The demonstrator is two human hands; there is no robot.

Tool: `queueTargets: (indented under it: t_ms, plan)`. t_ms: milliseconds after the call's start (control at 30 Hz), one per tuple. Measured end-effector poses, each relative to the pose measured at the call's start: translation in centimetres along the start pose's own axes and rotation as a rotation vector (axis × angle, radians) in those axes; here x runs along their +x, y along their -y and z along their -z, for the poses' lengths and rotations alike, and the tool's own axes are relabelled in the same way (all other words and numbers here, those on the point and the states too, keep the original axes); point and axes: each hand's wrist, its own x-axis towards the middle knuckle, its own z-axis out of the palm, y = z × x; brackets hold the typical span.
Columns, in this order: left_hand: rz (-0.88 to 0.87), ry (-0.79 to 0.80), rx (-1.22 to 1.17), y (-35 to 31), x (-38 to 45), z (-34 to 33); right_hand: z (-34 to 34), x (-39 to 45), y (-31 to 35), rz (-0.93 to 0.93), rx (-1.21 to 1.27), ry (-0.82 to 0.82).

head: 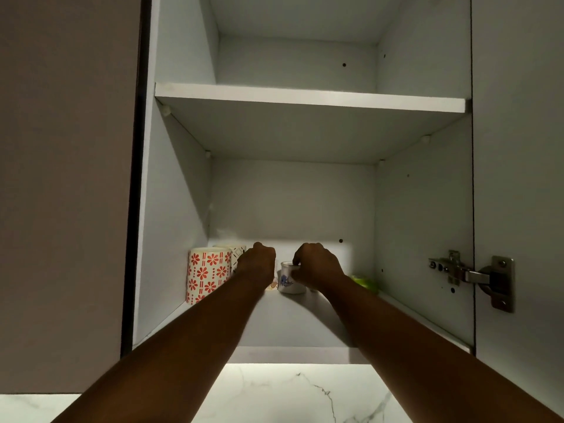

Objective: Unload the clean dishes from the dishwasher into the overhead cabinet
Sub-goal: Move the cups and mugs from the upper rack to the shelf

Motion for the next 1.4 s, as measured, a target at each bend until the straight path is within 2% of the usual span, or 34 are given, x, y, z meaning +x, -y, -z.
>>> queueTargets:
  t_ms: [367,733,933,1033,1133,1267,1400]
  plan:
    - [0.021,-0.003,-0.135,1.1,0.1,-0.7,-0.2,-0.2,-0.5,0.049,-0.079,-0.025]
    - [-0.010,-0.068,-0.002,1.1,-1.1,-0.2,0.1,-0.7,-1.0,0.049,0.017,-0.008]
    - [-0.076,-0.238,0.003,-0.3,-2.2,1.1,1.9,-2.1,-1.8,0.012,0.179,-0.225]
    - [-0.124,-0.283,-0.045,-0.7,-3.3,1.7,2.5,-3.2,-2.0,0.002,0.138,-0.237]
    - [-0.088,-0.271,-0.154,-0.7,-5.3,2.7,3.1,-5.0,-2.9,-0.011,0.050,-0.183]
    - [-0.031,-0.289,-0.272,-1.0,-9.2,2.9,3.7,-8.0,-4.4,0.049,0.036,-0.251]
    - [0.035,-0.200,-0.195,-1.7,-13.0,3.0,4.3,-10.9,-5.2,0.064,0.088,-0.220]
